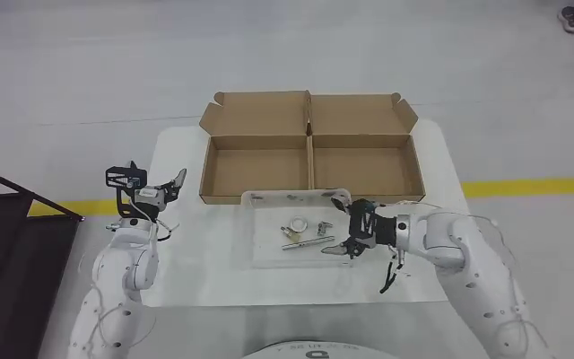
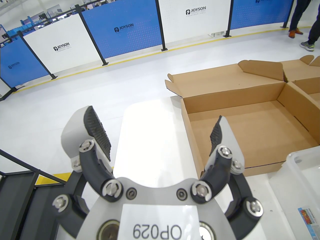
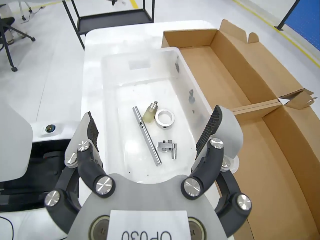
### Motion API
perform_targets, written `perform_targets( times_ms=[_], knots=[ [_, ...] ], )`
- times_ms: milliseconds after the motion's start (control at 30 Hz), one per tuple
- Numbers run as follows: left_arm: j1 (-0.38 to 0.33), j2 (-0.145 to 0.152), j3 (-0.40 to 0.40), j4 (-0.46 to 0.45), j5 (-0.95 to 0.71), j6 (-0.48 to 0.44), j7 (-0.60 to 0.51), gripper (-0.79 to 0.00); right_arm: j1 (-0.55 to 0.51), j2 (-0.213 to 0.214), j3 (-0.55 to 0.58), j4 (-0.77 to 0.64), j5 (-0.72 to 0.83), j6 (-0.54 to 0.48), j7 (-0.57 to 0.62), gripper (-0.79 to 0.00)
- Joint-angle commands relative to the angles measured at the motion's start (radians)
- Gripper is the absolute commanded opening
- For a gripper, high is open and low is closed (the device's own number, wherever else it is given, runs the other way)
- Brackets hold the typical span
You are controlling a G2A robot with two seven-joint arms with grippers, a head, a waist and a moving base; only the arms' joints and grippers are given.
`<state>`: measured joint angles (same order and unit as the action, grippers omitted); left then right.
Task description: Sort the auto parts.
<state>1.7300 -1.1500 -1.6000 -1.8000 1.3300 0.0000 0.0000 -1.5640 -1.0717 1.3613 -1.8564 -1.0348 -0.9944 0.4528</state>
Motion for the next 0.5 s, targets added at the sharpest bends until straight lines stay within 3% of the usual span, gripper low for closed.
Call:
perform_targets(
  times_ms=[0,300,467],
  knots=[
    [0.000,0.000,0.000,0.000,0.000,0.000,0.000,0.000,0.027,-0.001,-0.023,0.021,0.014,0.036,0.036,-0.031],
    [0.000,0.000,0.000,0.000,0.000,0.000,0.000,0.000,0.122,-0.003,-0.121,0.096,0.027,0.164,0.218,-0.191],
    [0.000,0.000,0.000,0.000,0.000,0.000,0.000,0.000,0.162,-0.007,-0.180,0.117,0.027,0.206,0.283,-0.212]
  ],
)
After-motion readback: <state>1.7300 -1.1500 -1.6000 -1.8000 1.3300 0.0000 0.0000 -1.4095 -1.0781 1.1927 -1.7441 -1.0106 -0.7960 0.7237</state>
